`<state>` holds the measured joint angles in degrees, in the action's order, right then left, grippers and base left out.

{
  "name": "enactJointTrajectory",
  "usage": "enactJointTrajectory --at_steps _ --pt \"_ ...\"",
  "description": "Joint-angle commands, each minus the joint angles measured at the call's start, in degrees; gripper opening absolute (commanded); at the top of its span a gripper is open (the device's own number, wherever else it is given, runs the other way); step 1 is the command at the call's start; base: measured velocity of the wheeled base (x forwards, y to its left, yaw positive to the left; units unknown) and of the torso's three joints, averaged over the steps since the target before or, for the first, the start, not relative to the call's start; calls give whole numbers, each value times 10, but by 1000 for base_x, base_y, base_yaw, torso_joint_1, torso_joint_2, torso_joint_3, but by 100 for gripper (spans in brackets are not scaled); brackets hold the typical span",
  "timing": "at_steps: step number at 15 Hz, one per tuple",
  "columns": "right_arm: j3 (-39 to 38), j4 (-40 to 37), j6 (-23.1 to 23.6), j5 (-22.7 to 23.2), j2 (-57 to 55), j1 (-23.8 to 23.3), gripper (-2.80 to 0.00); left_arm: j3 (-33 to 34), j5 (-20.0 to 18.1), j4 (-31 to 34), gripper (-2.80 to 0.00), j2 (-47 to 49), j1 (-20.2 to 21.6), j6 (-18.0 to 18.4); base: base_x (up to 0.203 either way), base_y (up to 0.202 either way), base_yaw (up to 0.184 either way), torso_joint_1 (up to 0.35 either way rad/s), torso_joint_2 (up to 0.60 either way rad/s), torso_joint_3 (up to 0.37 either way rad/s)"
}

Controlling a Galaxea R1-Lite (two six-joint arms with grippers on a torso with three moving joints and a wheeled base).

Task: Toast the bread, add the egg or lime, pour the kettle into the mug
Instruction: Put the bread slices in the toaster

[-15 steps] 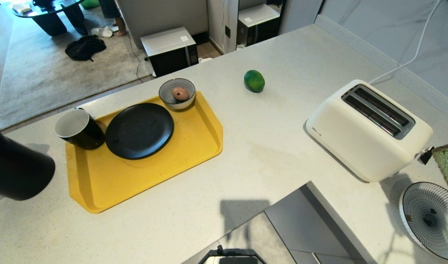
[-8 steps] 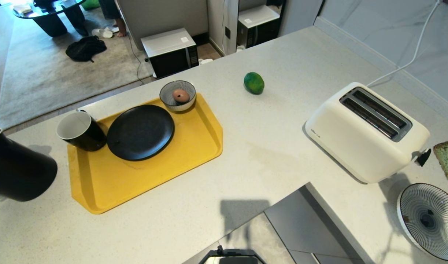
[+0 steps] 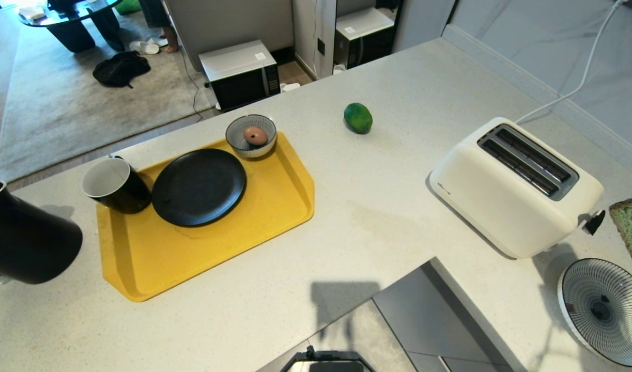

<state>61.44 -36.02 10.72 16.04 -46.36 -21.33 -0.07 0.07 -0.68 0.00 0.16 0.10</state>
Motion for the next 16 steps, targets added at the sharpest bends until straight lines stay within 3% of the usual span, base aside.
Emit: enactJointTrajectory --at_steps 1,16 --pt "0 -2 0 2 -1 1 -280 0 1 -1 -280 0 0 0 0 0 0 0 0 0" --pt "0 -2 19 33 -4 16 -280 0 0 0 -280 0 0 -1 0 0 0 0 0 0"
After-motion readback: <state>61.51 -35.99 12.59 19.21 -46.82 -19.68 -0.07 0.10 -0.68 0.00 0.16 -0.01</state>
